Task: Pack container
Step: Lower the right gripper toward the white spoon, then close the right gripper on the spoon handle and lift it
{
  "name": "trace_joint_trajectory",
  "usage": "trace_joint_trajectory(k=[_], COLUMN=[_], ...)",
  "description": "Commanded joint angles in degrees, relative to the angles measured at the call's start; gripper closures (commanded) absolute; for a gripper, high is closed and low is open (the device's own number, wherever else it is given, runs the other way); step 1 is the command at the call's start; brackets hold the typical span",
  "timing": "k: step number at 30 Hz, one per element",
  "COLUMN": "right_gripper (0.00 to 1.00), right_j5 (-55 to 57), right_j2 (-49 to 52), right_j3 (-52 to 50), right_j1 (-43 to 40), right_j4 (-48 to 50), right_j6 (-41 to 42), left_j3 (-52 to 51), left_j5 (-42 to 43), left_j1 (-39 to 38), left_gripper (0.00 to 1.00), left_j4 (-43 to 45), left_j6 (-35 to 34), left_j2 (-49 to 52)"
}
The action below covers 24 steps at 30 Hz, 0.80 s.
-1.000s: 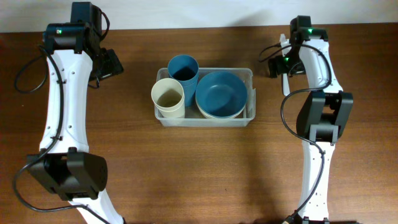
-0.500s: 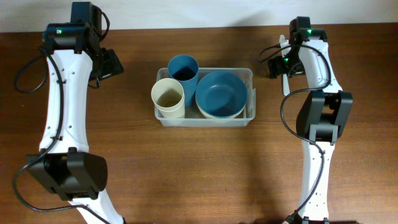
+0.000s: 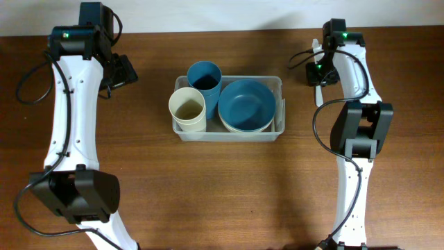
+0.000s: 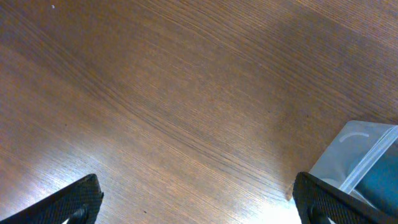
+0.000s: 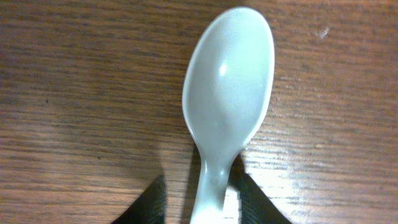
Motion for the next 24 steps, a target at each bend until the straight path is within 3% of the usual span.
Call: trace_joint_trajectory(k=[1, 14, 24], right_gripper=[0.72, 0.96, 0.96], right_j5=[0.8, 0.9, 0.8], right_j2=[1.6, 1.6, 1.5], right_j3=[-0.3, 0.4, 6.9], right_j1=[0.2, 0.2, 0.2], right_j4=[-0.2, -1.3, -6.3], right_j6=[0.8, 0.8, 2.1], left_j3=[-0.2, -0.2, -0.2], left_j5=[-0.8, -0.8, -0.8], left_j1=[0.3, 0.3, 0.3], left_gripper=[0.0, 0.0, 0.0], left_j4=[0.1, 0.1, 0.1], left_j6=[-0.7, -0.7, -0.7], left_j2=[0.5, 0.5, 0.5])
